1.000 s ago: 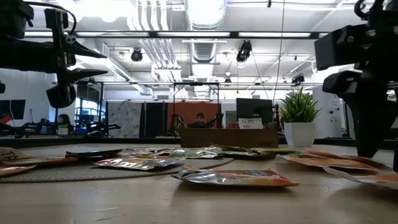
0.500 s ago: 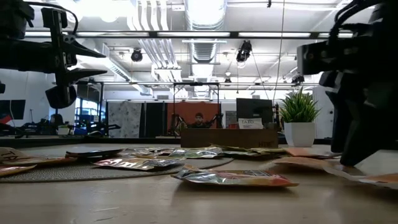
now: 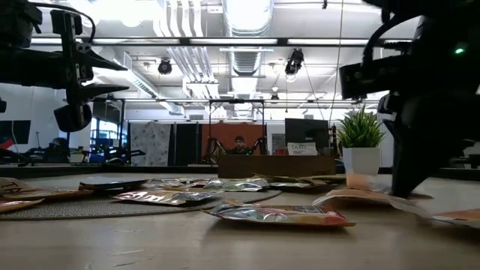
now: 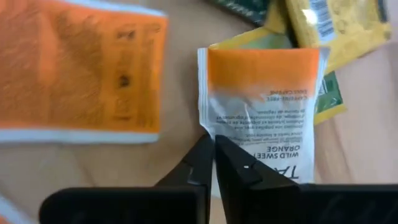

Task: Pick & Place Tea
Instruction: Put the orange tea sachet into the right compartment of the wooden organizer

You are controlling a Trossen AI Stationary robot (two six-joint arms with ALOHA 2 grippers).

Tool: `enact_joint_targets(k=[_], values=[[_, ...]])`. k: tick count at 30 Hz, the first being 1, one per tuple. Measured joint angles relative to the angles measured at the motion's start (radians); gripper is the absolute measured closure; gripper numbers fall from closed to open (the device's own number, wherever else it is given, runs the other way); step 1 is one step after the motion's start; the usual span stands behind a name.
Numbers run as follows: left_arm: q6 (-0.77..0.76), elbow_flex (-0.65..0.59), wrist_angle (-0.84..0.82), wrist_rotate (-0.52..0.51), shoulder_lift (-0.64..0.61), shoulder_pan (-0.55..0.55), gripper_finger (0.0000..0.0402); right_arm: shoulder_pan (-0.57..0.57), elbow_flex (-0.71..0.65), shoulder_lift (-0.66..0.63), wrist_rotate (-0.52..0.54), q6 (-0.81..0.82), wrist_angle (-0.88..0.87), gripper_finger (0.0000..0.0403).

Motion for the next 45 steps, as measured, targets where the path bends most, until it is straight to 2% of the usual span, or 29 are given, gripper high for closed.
enact_joint_targets(k=[4, 8, 12, 15, 21, 31, 35, 37, 39, 45], values=[[-0.002, 0.000, 0.007, 0.000, 0.000, 0.000, 0.0271, -0.023, -0.006, -0.052, 0.039, 0.076, -0.018, 0.0394], [-0.002, 0.000, 0.071, 0.000, 0.000, 0.000, 0.0271, -0.063, -0.003, -0.179, 0.071, 0.123, -0.009, 0.0394], [0.038, 0.017, 0.097, 0.001, 0.007, 0.000, 0.0271, -0.160, -0.015, -0.335, 0.101, 0.158, 0.071, 0.0394], [0.151, 0.051, 0.106, -0.001, 0.028, -0.001, 0.0271, -0.261, -0.055, -0.456, 0.061, 0.278, 0.185, 0.0394], [0.570, 0.178, 0.107, -0.088, 0.155, -0.008, 0.0272, -0.437, -0.179, -0.631, 0.044, 0.442, 0.559, 0.0394], [1.149, 0.450, 0.065, -0.256, 0.506, -0.037, 0.0273, -0.580, -0.223, -0.608, 0.030, 0.569, 0.863, 0.0394], [1.384, 0.552, 0.069, -0.451, 0.656, -0.057, 0.0273, -0.631, -0.209, -0.573, 0.029, 0.578, 0.998, 0.0394], [1.423, 0.601, 0.066, -0.559, 0.728, -0.056, 0.0273, -0.651, -0.196, -0.552, 0.030, 0.585, 1.032, 0.0394], [1.438, 0.642, 0.069, -0.609, 0.788, -0.054, 0.0273, -0.663, -0.178, -0.532, 0.035, 0.588, 1.069, 0.0394], [1.503, 0.716, 0.257, -0.611, 0.949, -0.050, 0.0273, -0.682, -0.108, -0.472, 0.038, 0.564, 1.173, 0.0394]])
